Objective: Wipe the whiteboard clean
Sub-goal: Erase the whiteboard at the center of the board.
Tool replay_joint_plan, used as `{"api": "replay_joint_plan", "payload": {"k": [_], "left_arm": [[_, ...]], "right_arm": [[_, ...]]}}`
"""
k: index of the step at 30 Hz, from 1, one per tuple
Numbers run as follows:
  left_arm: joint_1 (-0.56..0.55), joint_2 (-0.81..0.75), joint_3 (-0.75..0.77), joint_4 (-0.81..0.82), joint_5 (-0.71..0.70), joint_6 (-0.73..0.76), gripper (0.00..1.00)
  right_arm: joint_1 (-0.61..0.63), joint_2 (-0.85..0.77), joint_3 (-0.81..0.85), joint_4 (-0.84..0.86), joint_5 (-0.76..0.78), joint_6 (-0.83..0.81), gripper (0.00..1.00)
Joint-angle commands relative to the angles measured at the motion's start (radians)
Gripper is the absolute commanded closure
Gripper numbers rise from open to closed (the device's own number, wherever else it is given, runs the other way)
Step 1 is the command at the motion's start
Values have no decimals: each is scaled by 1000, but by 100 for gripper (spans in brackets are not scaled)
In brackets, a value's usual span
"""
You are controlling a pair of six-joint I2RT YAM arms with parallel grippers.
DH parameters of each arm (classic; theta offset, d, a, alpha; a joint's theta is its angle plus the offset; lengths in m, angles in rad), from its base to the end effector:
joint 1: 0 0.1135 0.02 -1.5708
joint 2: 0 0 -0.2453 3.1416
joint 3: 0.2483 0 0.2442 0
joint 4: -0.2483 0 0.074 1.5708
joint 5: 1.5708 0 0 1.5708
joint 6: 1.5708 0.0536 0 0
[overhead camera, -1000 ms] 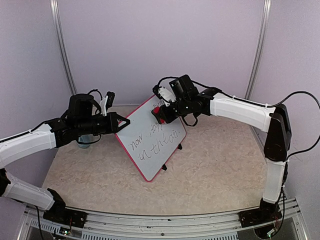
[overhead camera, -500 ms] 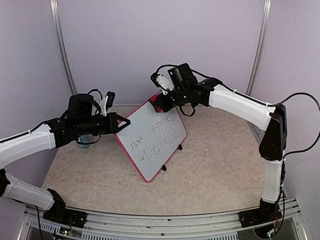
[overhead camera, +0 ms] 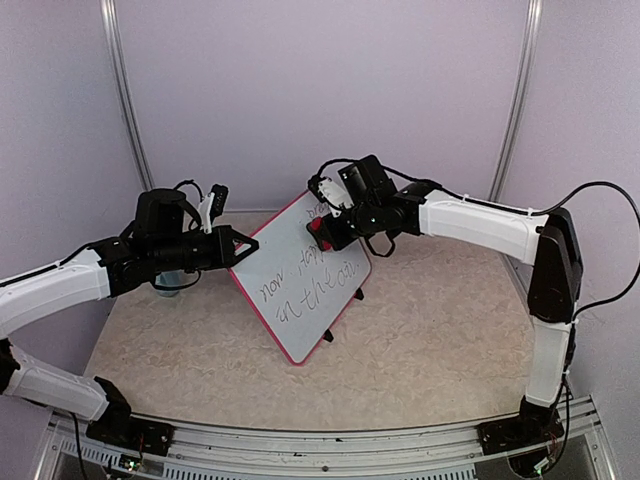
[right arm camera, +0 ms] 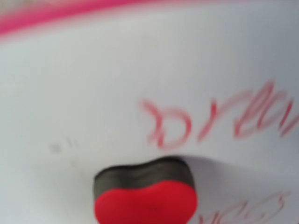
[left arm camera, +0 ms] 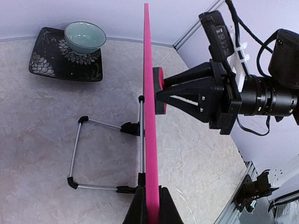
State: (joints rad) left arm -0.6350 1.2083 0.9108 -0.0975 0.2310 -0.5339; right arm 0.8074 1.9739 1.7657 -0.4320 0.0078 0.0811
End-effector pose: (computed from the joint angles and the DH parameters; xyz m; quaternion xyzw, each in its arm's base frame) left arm 0.2289 -0.1839 0.2823 0.1056 0.8223 -0.3839 0.4066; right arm 0.3201 0.3339 0.2727 -0.3158 0.8360 0.1897 0.4066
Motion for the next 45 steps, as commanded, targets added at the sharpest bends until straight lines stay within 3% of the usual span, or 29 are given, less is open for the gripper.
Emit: {"api": "replay_joint_plan", "payload": {"k": [1, 9, 22, 37, 45], "left_arm": [[-15, -30, 0, 32, 110, 2, 100], [-14, -34, -6, 35, 110, -2, 100], [-14, -42, -11, 28, 106, -3, 100], [-8, -35, -3, 33, 116, 0, 100], [-11, -23, 0, 38, 118, -6, 100]], "right_arm": [[-2, -25, -97, 4, -22, 15, 100], [-2, -42, -104, 3, -38, 18, 100], [-5, 99, 250, -102, 6, -21, 100], [-31, -6, -103, 17, -17, 3, 100], [-34, 25, -6, -11, -34, -11, 100]]}}
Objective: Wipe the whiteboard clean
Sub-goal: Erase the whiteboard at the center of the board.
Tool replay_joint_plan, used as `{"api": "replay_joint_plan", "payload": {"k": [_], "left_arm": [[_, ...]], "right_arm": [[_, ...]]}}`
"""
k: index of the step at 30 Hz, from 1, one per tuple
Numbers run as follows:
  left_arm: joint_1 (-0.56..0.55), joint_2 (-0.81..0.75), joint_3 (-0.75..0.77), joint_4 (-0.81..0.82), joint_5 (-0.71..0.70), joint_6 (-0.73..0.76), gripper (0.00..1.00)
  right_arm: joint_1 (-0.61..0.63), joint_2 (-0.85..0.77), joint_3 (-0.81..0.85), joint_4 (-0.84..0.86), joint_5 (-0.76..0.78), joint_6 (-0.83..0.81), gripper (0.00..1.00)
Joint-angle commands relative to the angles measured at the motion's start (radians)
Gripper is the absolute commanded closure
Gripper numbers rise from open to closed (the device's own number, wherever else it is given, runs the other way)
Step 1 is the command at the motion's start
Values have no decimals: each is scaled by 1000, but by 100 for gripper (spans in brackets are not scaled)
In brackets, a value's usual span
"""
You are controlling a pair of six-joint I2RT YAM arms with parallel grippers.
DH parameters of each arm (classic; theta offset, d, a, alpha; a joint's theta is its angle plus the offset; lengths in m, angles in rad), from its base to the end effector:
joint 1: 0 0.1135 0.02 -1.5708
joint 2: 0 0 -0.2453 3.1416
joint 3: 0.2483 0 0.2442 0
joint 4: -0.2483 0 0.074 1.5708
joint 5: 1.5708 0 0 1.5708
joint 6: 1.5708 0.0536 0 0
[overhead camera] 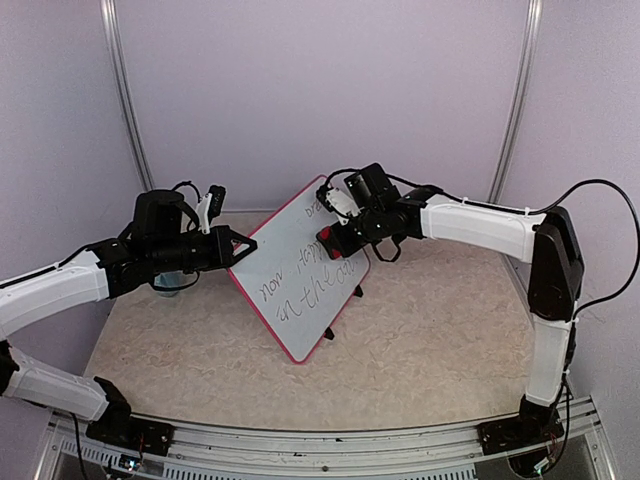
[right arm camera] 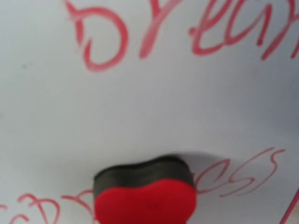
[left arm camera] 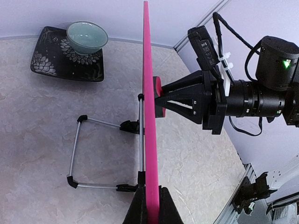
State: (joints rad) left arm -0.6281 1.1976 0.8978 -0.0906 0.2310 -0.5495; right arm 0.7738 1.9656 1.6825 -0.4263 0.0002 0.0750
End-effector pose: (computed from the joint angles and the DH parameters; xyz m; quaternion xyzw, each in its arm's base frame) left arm 0.2283 -0.1810 0.2813 0.0965 0.8221 -0.3866 0.4066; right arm 0.3256 0.3181 0.2483 -0.3110 0.8538 0.1718 0.3805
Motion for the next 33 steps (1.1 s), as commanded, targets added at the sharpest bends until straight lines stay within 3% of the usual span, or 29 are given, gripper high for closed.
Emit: {"api": "replay_joint_plan", "payload": {"k": [1, 12, 25, 33], "left_arm": [[-19, -12, 14, 31, 118, 9, 100], [-19, -3, 23, 24, 114, 11, 100], [-19, 3, 25, 29, 118, 13, 100], [-26, 6, 26, 28, 115, 10, 100]], "right_arm": [[-1, 43, 107, -24, -28, -8, 100], [-2, 161, 382, -125, -26, -36, 100], [-8, 16, -13, 21, -54, 0, 100], [-9, 58, 104, -10, -56, -10, 100]]}}
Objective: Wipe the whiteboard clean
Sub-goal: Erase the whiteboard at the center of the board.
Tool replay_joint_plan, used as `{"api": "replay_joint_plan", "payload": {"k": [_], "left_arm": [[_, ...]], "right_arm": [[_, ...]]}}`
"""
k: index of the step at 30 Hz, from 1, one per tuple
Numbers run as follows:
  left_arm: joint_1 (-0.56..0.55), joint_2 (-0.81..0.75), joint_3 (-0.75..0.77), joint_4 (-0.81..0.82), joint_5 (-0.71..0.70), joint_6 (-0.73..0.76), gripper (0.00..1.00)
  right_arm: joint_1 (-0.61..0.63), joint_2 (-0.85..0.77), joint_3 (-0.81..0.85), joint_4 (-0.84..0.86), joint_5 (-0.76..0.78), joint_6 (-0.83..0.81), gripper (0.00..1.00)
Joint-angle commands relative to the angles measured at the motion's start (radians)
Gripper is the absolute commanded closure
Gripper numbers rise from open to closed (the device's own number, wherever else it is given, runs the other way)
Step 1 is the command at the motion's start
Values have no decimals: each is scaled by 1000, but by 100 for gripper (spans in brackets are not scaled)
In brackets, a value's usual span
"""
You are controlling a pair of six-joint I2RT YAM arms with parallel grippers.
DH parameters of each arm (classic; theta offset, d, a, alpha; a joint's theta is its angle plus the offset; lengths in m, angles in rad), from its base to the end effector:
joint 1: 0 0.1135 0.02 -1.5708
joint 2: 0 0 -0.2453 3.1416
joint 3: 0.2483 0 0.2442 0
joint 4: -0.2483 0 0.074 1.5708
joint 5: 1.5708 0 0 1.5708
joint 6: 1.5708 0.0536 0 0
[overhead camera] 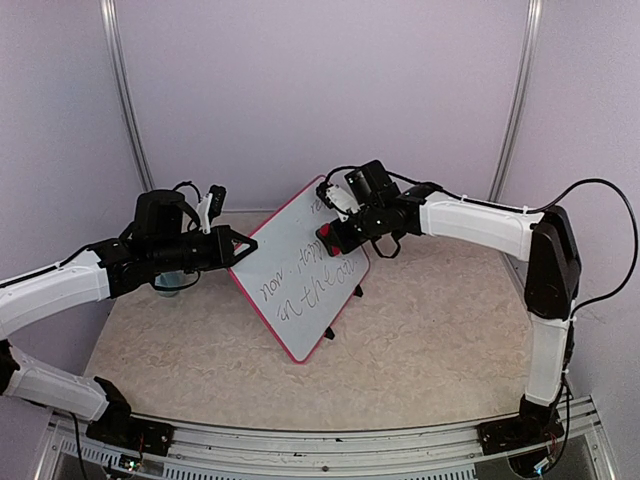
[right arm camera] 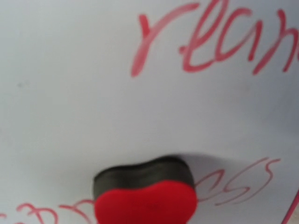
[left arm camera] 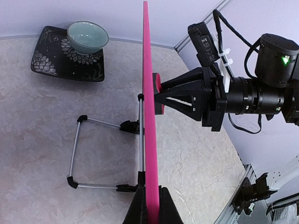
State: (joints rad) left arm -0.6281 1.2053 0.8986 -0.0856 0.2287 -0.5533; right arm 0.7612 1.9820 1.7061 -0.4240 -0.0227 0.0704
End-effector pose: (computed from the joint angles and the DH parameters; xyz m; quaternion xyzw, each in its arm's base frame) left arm 0.2297 -0.1818 0.2801 0.0943 0.8230 -0.3863 0.4057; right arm 0.3320 0.3180 0.2494 -0.3115 0.8515 0.1798 0.3817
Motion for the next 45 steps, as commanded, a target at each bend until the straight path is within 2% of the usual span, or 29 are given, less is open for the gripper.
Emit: {"api": "replay_joint_plan", "payload": {"k": [1, 8, 12, 16, 23, 26, 30, 41, 45], "left_arm": [[-26, -4, 25, 21, 115, 13, 100], [-28, -16, 14, 17, 106, 9, 100], [-28, -15, 14, 18, 106, 9, 100], [-28, -13, 12, 20, 107, 11, 100], [-28, -23, 9, 20, 109, 16, 100], [-25, -18, 10, 23, 113, 16, 100], [-29, -18, 13, 18, 121, 13, 100], [-42, -37, 41, -52, 118, 24, 100], [-45, -38, 48, -61, 121, 26, 100]], "right_arm": [[4, 53, 109, -21, -27, -8, 100], [-8, 122, 295, -73, -28, -15, 100], [-11, 126, 307, -75, -30, -12, 100], [-11, 106, 241, -63, -35, -7, 100], [-11, 13, -15, 37, -41, 12, 100], [-13, 8, -33, 41, -41, 14, 100], [-13, 19, 21, 25, -45, 12, 100], [-13, 122, 326, -75, -33, -13, 100], [-13, 130, 321, -82, -37, -15, 100]]}}
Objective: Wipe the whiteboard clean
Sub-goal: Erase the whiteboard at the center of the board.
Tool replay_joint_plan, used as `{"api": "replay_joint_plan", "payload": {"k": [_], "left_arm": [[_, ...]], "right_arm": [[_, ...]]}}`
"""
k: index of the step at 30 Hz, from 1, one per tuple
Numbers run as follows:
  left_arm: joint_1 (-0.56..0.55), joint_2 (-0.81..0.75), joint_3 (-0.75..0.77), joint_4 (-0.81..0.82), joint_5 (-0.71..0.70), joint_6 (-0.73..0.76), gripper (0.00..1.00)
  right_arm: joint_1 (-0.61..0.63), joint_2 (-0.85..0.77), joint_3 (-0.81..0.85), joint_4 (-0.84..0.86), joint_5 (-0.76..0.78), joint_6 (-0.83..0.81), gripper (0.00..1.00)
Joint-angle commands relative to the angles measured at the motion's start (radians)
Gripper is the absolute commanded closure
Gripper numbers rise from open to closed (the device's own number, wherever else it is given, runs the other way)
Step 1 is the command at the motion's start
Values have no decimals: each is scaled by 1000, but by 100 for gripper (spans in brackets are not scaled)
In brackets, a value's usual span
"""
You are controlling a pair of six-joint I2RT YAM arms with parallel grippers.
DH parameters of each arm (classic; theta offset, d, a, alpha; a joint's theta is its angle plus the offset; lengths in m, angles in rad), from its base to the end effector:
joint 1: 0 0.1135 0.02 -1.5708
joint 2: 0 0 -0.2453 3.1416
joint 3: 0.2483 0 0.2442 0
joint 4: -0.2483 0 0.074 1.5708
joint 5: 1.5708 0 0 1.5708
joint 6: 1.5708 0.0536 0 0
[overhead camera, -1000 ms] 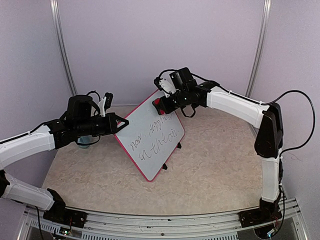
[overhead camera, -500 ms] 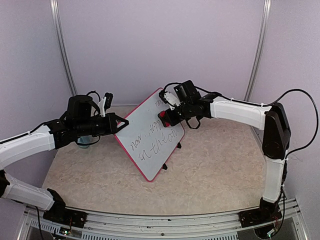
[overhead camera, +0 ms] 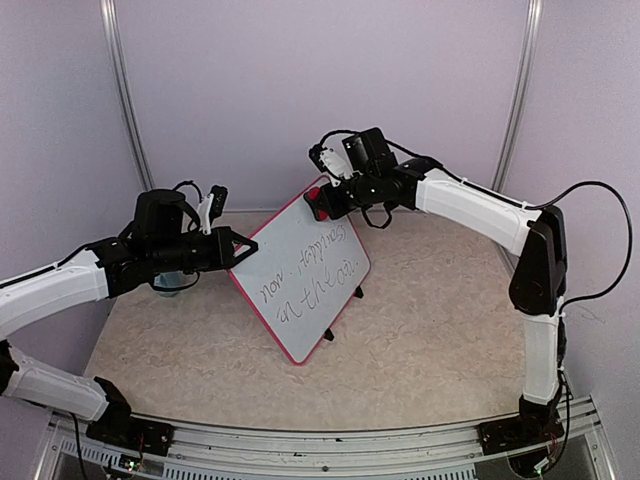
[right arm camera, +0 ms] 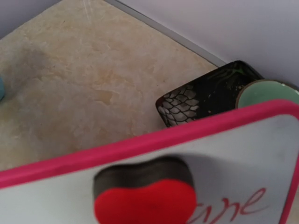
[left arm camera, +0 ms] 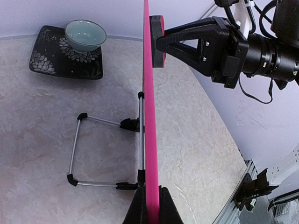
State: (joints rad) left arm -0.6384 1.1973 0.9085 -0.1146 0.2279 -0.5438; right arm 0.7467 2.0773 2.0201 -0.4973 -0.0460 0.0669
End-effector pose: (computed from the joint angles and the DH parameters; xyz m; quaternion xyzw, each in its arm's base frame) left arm 0.2261 -0.1829 0.2825 0.1018 0.8251 -0.3839 0.4018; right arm 0.3559 0.3327 0.3072 -0.3017 0.8197 0.2109 0.4388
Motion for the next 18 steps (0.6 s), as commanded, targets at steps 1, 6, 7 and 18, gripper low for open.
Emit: {"api": "replay_joint_plan", "payload": {"k": [1, 6, 7, 18], "left_arm": [[-35, -32, 39, -33, 124, 18, 100], [-35, -37, 49, -46, 141, 24, 100], [-34, -38, 52, -53, 136, 28, 100], [-29, -8, 62, -16, 121, 12, 86]], "right_arm": [[2, 29, -19, -2, -14, -10, 100], [2, -35, -187, 57, -23, 3, 100], [2, -53, -222, 74, -24, 3, 100], [0, -142, -343, 114, -19, 4, 100]]}}
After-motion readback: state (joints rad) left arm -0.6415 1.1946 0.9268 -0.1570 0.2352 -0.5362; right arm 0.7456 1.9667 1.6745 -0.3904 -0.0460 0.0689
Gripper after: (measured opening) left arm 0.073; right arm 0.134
